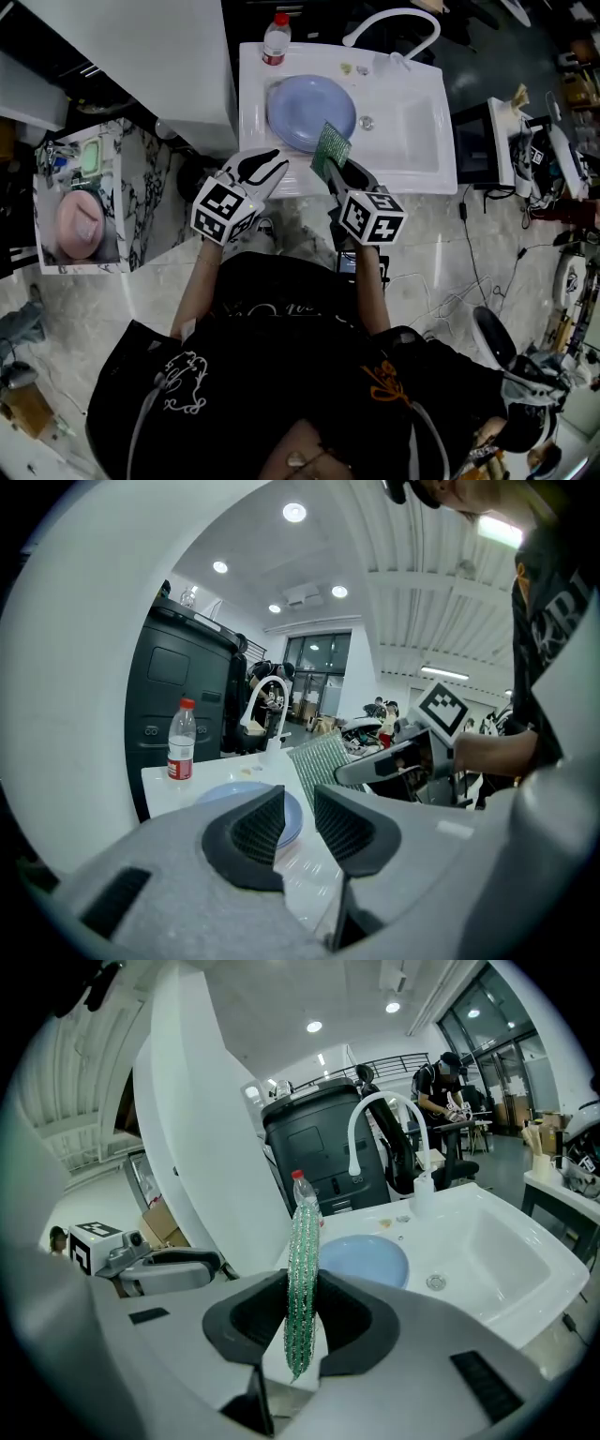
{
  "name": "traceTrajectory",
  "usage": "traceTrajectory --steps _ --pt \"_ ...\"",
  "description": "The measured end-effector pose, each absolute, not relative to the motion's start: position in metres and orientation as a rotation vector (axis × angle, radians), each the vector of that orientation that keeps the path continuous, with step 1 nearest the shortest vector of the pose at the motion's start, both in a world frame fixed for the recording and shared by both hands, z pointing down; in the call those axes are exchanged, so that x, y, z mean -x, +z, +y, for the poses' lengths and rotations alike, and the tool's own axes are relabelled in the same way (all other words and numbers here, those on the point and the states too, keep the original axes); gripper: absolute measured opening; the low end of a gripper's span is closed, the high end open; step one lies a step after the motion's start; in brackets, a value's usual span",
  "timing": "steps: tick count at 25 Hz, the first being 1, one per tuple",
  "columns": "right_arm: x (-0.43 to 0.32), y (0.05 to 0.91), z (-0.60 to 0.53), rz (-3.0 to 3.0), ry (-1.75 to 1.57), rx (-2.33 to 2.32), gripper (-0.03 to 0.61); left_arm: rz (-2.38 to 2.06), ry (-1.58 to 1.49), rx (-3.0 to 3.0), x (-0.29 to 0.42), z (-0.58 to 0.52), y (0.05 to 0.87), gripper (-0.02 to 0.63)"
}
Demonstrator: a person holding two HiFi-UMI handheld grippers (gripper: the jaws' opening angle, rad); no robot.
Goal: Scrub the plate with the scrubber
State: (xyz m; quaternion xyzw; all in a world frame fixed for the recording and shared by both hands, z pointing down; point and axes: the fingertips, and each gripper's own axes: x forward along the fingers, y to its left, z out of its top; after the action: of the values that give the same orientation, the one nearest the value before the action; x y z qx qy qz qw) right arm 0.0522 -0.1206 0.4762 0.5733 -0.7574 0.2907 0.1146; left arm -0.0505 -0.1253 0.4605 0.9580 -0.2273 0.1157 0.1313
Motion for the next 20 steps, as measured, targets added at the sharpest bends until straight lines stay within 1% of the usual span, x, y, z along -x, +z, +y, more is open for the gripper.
traceTrajectory --steps 5,14,20 --pt "-0.061 0.474 -0.135 -2.208 0.793 -1.656 0.094 -0.692 0.350 -2.747 0.055 -0.126 0.467 0.101" --pt "-0.076 0.479 -0.196 -2.231 0.665 -1.519 0.094 -0.823 0.369 -2.689 0.061 -0.147 0.473 0.101" --pt "-0.075 0.497 -0.242 -2.231 0.428 -1.312 0.094 -0.925 0.370 -2.659 0.048 -0.169 0.477 0.101"
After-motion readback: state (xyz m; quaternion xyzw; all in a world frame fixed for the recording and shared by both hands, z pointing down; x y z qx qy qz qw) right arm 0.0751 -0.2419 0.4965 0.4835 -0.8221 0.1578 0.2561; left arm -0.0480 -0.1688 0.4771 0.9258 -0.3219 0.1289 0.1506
